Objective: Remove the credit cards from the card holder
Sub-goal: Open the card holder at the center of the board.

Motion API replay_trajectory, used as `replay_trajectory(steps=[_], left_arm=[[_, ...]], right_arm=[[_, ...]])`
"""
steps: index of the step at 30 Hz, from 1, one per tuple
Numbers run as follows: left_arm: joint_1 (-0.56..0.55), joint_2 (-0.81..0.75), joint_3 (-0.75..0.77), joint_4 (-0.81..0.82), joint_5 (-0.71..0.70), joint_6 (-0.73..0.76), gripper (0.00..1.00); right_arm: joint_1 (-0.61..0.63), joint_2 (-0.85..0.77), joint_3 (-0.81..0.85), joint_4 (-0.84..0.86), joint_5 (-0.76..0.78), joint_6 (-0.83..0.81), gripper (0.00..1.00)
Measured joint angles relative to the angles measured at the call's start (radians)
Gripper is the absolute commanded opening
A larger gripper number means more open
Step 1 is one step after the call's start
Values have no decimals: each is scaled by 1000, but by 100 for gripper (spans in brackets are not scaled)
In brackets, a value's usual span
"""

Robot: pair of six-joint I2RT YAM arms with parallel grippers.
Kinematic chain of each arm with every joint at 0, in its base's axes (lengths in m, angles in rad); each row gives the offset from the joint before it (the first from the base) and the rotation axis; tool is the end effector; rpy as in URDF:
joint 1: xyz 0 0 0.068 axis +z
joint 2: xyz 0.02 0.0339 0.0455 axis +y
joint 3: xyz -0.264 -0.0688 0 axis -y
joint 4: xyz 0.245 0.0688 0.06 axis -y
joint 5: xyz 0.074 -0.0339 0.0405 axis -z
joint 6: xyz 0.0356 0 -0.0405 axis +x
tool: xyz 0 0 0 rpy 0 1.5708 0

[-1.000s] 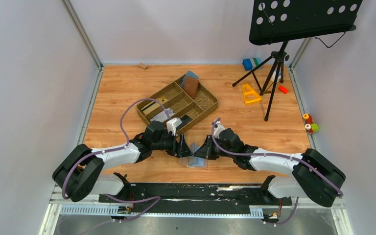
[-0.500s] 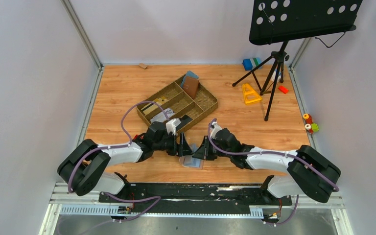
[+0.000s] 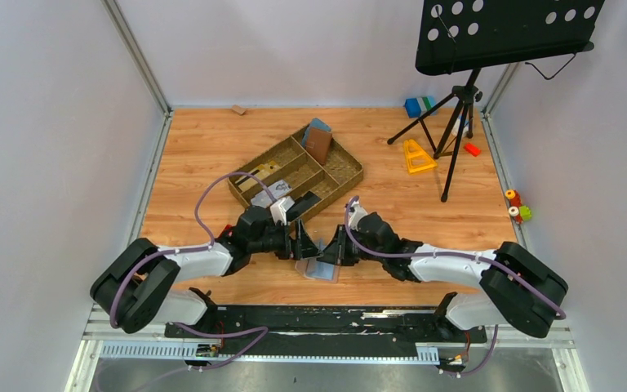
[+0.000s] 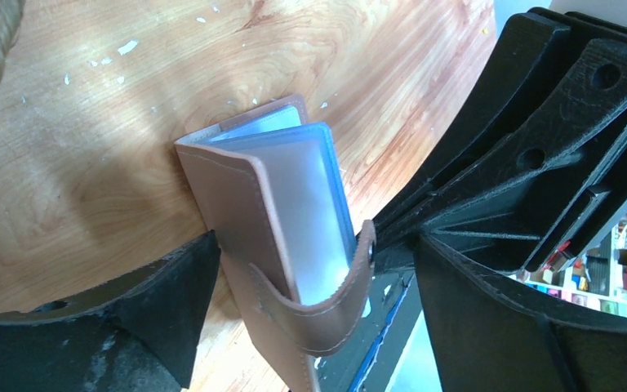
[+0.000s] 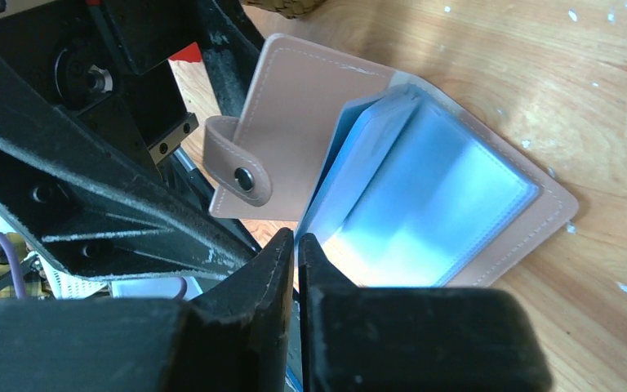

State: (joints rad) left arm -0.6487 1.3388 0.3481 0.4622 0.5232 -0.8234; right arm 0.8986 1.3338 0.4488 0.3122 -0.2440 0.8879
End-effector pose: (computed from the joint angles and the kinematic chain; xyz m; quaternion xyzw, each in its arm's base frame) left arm 0.1760 -0.1557 0.1455 0.0552 0.8458 -0.4891 0.2059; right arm 0.1495 0.2016 0.1597 -0.0629 0.8712 0.4371 0.2145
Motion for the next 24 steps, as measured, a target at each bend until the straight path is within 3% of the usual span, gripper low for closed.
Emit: replay_trajectory(steps=[18,24], left_arm=[[16,-90,-14,-163,43,163,97],[16,-93,-10,-219,44,209,87]], right_arm=[[5,50,45,10,-2,5,13],[9,69,62,16,-2,8,16]])
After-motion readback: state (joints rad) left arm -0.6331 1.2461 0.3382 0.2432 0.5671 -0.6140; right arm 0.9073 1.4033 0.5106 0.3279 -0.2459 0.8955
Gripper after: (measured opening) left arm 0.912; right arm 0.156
